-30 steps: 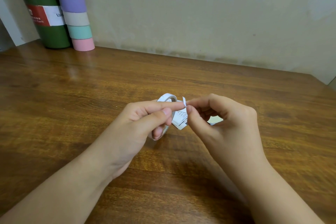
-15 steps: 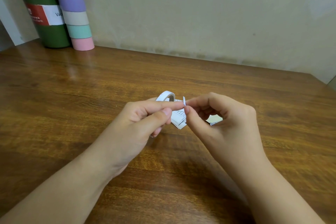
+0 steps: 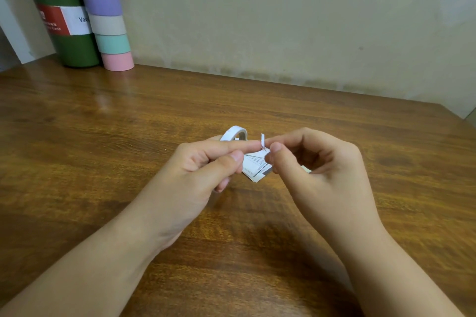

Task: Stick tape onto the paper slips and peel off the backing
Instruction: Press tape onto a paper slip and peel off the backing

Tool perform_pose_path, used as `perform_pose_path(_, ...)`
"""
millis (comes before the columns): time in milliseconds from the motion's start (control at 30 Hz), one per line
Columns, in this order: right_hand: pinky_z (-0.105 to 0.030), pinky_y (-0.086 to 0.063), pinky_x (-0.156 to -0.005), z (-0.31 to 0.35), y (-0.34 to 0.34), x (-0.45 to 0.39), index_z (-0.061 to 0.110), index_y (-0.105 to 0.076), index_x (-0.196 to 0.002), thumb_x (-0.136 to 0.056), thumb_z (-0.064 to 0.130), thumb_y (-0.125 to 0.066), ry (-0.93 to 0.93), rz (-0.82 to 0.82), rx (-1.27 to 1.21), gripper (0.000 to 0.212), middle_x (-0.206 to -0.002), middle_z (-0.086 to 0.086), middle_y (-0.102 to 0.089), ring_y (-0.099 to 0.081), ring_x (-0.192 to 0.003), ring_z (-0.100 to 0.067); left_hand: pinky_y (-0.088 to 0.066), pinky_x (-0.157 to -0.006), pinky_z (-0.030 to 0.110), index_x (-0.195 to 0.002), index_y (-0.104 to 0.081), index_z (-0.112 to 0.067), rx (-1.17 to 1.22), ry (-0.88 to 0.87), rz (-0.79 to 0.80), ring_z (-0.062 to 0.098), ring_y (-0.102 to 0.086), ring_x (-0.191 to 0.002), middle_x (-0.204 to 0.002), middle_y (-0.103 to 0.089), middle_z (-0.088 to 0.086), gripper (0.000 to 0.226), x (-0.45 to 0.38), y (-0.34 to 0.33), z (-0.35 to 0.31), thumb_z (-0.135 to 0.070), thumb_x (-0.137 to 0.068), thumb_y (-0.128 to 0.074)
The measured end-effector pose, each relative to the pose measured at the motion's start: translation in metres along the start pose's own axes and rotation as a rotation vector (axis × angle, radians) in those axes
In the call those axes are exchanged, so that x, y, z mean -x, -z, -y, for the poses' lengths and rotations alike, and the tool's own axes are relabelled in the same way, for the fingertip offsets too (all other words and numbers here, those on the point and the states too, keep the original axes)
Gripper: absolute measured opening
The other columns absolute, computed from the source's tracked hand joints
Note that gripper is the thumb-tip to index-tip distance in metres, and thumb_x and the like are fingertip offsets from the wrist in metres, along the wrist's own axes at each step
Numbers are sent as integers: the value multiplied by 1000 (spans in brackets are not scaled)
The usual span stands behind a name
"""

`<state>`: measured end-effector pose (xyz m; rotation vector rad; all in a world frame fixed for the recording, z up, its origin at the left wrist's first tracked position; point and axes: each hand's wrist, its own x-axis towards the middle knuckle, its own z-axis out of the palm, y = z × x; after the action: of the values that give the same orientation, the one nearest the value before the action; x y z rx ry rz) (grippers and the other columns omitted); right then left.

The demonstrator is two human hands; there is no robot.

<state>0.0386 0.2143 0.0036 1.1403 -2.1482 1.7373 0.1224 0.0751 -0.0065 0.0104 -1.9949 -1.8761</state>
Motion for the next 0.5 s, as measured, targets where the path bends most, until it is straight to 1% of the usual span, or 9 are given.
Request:
perform_pose_path(67,-18,-50,-58,0,0,0,19,-72,-74,-79,18,-67,-1,0,6,7,-69,5,-70,-63,-61,-10,-37,-63,10,-96,-75,-33,-53,-36,4,-2,-46,-62,-68,-54,-20,29,1,-1,0,-24,-81,-51)
perform_pose_path(133,-14,-48,-58,0,0,1,19,-71,-73,-79,14,-71,16,-4,35,7,-69,7,-70,-63,-60,-9,-37,-70,3,-99,-72,-29,-132,-80,10,-9,-54,-71,-70,-58,-28,29,2,-2,0,-21,-83,-50)
perform_pose_path(167,-11,-46,-58,-1,0,1,18,-71,-73,-78,12,-73,24,-6,55,8,-69,8,-69,-62,-60,-8,-37,-72,2,-100,-71,-29,-167,-92,14,-11,-56,-76,-74,-60,-29,28,2,-2,0,-21,-84,-49)
perform_pose_path(200,-10,-45,-58,-1,0,1,18,-71,-73,-78,10,-73,32,-8,79,9,-69,9,-69,-62,-61,-8,-38,-74,2,-101,-70,-30,-196,-98,16,-10,-58,-82,-83,-62,-27,28,3,-2,0,-21,-84,-50)
perform_pose_path(267,-9,-44,-58,-2,0,1,18,-71,-73,-78,9,-73,46,-15,121,10,-69,10,-68,-62,-61,-7,-40,-80,5,-104,-69,-35,-260,-105,6,-4,-58,-94,-101,-65,-14,29,3,-2,2,-24,-85,-50)
perform_pose_path(300,-9,-45,-57,-2,-1,1,18,-72,-73,-78,9,-73,53,-19,137,10,-68,10,-68,-62,-61,-7,-41,-81,6,-105,-69,-37,-293,-110,-4,-1,-58,-96,-105,-64,-7,29,4,-2,3,-26,-86,-51)
perform_pose_path(333,-10,-45,-57,-3,-1,1,18,-72,-74,-78,11,-72,65,-25,155,8,-67,10,-68,-62,-61,-7,-41,-78,6,-105,-68,-39,-325,-118,-15,2,-57,-94,-106,-63,-4,29,4,-2,4,-27,-86,-50)
perform_pose_path(367,-11,-46,-58,-3,-1,1,18,-72,-74,-78,14,-71,83,-32,185,6,-65,10,-67,-61,-61,-7,-40,-75,6,-105,-68,-41,-355,-128,-22,2,-57,-90,-104,-62,-6,29,4,-2,5,-27,-86,-50)
perform_pose_path(500,-21,-46,-57,-4,-3,1,18,-71,-74,-76,22,-66,184,-61,398,7,-61,11,-63,-57,-59,-10,-36,-66,3,-108,-65,-40,-415,-164,-24,-6,-54,-77,-93,-57,-23,30,4,-3,4,-25,-87,-50)
